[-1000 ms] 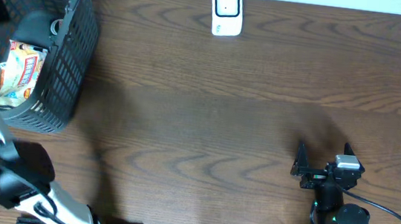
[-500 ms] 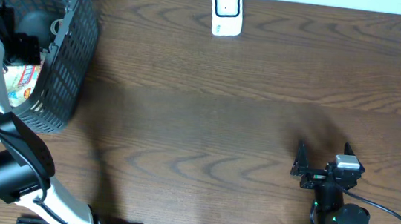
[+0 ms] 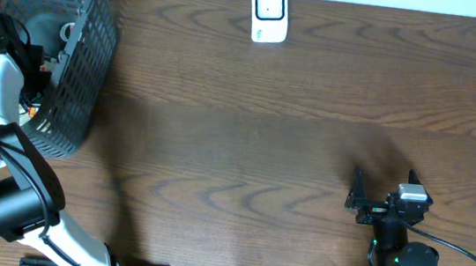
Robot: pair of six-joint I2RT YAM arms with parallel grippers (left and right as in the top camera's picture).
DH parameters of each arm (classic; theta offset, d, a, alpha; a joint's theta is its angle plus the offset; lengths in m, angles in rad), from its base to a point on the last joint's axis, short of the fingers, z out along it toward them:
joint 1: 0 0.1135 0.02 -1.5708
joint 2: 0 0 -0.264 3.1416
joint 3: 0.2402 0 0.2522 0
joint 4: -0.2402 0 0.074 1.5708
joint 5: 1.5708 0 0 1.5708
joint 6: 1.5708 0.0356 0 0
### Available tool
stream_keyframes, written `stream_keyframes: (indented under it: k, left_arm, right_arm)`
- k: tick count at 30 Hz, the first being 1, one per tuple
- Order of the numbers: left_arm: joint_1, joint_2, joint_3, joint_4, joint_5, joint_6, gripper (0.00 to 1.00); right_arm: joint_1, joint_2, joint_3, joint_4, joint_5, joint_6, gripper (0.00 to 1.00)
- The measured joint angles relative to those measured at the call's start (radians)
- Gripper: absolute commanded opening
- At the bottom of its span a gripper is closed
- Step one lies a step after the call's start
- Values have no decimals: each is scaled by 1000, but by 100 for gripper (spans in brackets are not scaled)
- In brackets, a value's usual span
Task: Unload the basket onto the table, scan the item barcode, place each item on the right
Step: 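Reach the left gripper into the basket and grasp the yellow snack bag, then lift the snack bag out and swing it to the white scanner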
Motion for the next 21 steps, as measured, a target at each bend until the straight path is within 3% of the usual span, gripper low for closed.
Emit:
stream_keyframes:
  k: [3,6,11,15,21]
  left_arm:
    - [0,0,-5,20,0,10,98]
    - [0,9,-5,40,0,10,84]
    - [0,54,-5,48,-5,15,39]
    - [1,58,-4,60,-23,24,8]
    - [0,19,2,57,-23,-19,8]
  right_arm:
    - [0,0,0,0,0,0,99]
    - [0,0,0,0,0,0,99]
    - [0,0,0,0,0,0,99]
    - [0,0,0,0,0,0,99]
    - [0,0,0,0,0,0,99]
